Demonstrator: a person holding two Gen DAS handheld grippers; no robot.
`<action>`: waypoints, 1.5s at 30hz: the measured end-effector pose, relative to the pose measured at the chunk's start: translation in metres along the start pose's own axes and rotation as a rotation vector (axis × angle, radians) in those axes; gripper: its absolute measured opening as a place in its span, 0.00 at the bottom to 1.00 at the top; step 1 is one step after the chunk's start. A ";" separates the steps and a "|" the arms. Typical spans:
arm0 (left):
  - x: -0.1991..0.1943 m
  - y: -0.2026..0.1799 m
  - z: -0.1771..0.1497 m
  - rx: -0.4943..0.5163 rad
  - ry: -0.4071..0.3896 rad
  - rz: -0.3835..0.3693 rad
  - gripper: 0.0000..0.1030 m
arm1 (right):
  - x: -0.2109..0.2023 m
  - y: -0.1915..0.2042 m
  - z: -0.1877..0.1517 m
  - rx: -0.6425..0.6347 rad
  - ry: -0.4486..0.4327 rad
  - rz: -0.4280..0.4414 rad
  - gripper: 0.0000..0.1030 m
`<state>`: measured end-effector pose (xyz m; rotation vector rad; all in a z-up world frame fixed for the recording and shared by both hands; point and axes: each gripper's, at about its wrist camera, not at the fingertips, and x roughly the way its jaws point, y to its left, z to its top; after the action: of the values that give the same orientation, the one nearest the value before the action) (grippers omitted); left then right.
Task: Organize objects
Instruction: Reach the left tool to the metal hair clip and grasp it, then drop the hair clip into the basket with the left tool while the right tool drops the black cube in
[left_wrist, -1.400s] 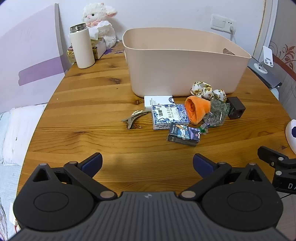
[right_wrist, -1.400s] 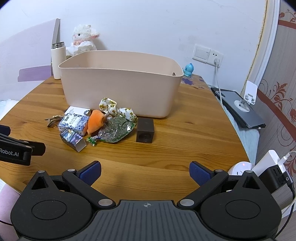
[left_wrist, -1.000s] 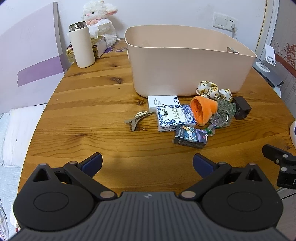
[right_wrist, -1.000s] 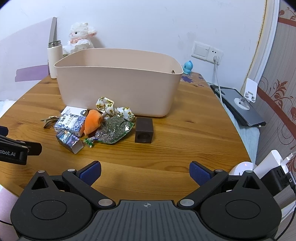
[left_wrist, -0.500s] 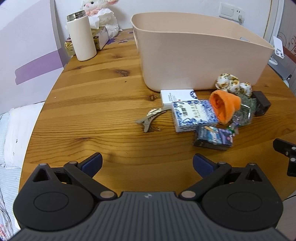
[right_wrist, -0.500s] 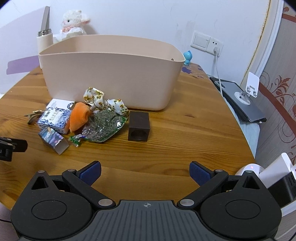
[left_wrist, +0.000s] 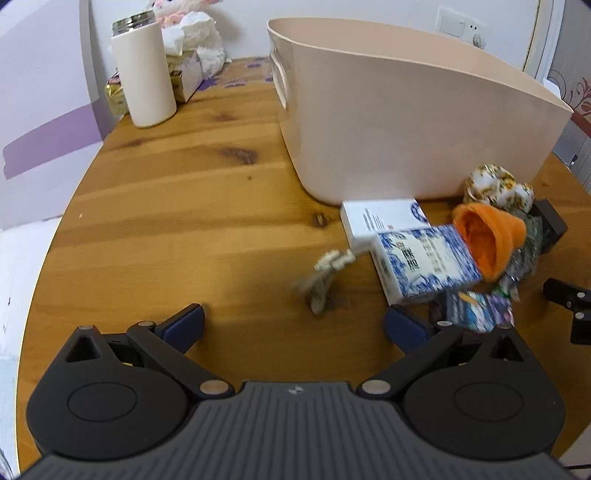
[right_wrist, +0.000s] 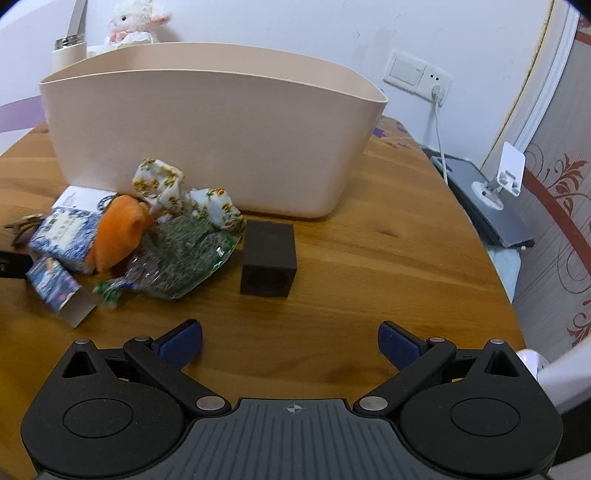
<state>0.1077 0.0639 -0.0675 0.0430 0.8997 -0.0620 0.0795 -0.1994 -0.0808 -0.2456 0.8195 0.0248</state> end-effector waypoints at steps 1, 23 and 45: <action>0.002 0.001 0.002 0.006 -0.007 -0.005 1.00 | 0.002 0.000 0.001 0.003 -0.009 -0.005 1.00; -0.003 -0.011 0.005 0.127 -0.098 -0.137 0.15 | 0.006 -0.006 0.002 0.044 -0.077 0.105 0.28; -0.111 -0.018 0.073 0.075 -0.405 -0.089 0.15 | -0.081 -0.043 0.083 0.074 -0.426 0.061 0.28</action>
<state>0.0948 0.0456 0.0645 0.0580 0.4938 -0.1809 0.0888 -0.2166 0.0416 -0.1375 0.4030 0.1007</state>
